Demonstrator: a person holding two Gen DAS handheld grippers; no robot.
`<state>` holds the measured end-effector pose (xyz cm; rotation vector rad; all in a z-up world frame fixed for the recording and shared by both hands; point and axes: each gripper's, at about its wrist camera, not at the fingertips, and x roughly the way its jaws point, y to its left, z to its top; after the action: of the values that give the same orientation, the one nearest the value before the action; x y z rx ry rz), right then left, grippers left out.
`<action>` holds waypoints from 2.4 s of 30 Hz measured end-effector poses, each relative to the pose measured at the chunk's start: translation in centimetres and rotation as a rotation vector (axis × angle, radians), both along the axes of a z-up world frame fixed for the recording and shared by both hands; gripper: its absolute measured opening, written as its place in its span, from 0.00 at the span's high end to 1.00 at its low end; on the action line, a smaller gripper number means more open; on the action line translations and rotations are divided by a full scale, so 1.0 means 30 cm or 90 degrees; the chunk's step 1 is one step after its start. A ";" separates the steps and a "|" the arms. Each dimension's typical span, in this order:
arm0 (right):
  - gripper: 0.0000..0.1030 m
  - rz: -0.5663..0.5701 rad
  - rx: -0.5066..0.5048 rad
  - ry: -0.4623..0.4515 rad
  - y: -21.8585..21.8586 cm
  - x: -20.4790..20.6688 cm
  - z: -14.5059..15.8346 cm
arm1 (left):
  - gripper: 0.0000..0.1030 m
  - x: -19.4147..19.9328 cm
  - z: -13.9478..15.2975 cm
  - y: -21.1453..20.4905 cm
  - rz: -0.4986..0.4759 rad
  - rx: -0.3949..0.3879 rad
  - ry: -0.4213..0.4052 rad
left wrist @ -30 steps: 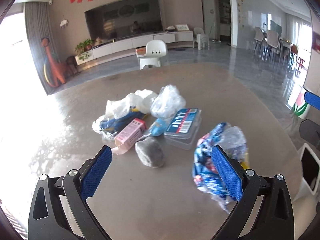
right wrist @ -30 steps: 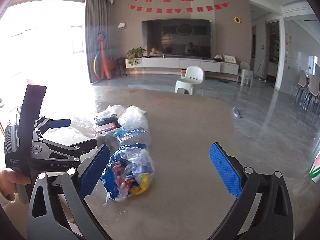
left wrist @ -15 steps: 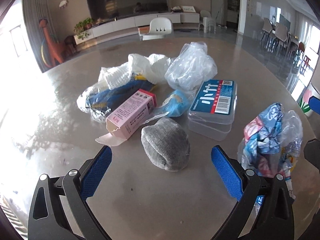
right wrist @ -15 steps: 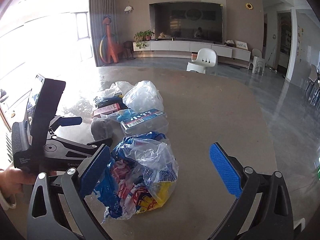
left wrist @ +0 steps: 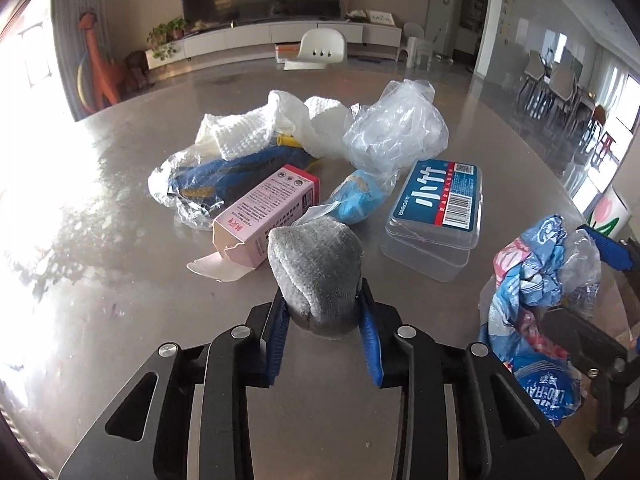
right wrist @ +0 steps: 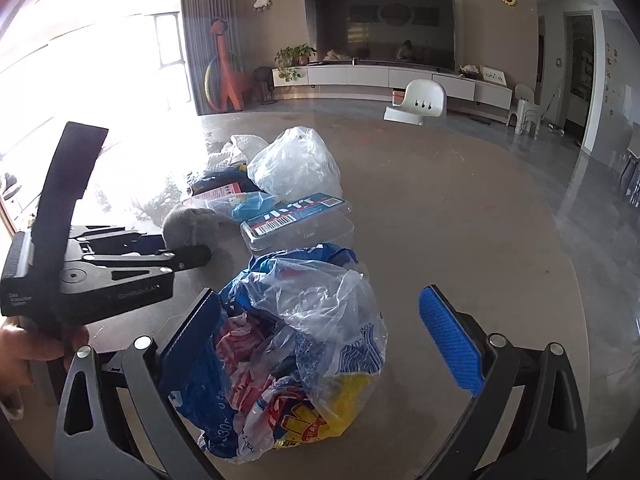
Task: Collect trash
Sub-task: 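Grasp the grey sock with the left tool while the right tool grasps the wrapper bag, then carry the grey sock and plastic wrapper bag over the white bin, then open the left tool to drop the grey sock into the bin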
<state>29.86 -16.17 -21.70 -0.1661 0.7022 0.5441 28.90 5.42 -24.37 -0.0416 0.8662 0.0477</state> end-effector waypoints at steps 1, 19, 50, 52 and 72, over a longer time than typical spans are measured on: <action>0.07 0.003 0.002 0.003 0.001 0.002 -0.001 | 0.69 -0.011 0.011 0.000 0.001 0.001 -0.005; 0.57 -0.014 0.057 -0.040 -0.176 -0.146 0.271 | 0.69 -0.188 0.313 -0.190 -0.049 0.024 -0.102; 0.57 -0.415 0.025 -0.123 -1.129 -0.584 0.327 | 0.69 -0.328 0.368 -1.415 -0.483 -0.028 -0.105; 0.57 -0.429 0.025 -0.122 -1.173 -0.607 0.306 | 0.69 -0.323 0.346 -1.464 -0.499 -0.022 -0.097; 0.57 -0.579 0.008 -0.069 -1.515 -0.746 0.133 | 0.05 -0.284 0.138 -1.838 -0.576 0.073 -0.057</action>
<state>7.49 -61.61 -17.72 0.1401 0.5934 -0.3288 20.39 -49.73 -20.22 0.4520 0.7282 -0.7453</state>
